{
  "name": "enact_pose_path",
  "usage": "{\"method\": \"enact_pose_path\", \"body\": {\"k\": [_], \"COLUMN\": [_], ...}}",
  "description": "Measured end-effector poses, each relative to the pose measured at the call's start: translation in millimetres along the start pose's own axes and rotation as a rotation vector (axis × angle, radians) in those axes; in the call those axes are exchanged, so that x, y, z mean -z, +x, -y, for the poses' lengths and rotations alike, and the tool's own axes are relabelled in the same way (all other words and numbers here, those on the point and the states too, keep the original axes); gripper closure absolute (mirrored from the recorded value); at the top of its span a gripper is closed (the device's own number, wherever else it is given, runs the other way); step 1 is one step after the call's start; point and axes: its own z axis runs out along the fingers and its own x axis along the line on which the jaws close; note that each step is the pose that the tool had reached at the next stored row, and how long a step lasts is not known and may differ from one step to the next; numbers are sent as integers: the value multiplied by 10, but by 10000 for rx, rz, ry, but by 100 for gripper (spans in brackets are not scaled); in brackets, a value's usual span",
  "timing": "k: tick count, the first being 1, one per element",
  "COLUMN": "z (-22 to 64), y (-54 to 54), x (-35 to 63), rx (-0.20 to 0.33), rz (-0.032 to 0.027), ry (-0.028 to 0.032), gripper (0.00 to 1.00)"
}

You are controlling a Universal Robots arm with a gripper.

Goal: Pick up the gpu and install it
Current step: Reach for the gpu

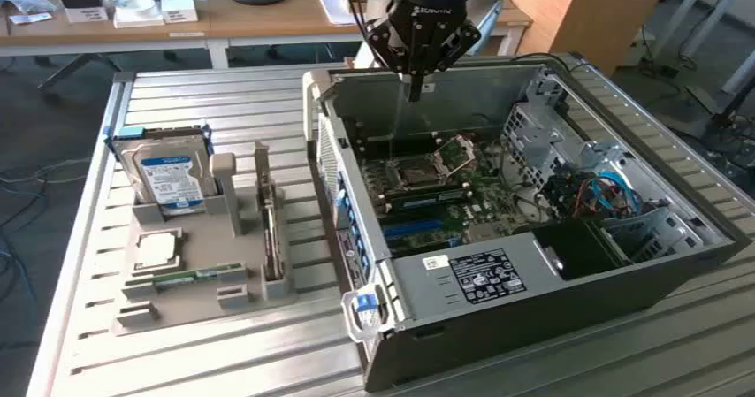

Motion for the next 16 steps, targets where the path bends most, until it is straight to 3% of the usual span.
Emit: {"method": "enact_pose_path", "body": {"k": [16], "z": [7], "y": [87], "x": [1], "rx": [-1], "rz": [1], "ry": [1], "gripper": [89]}}
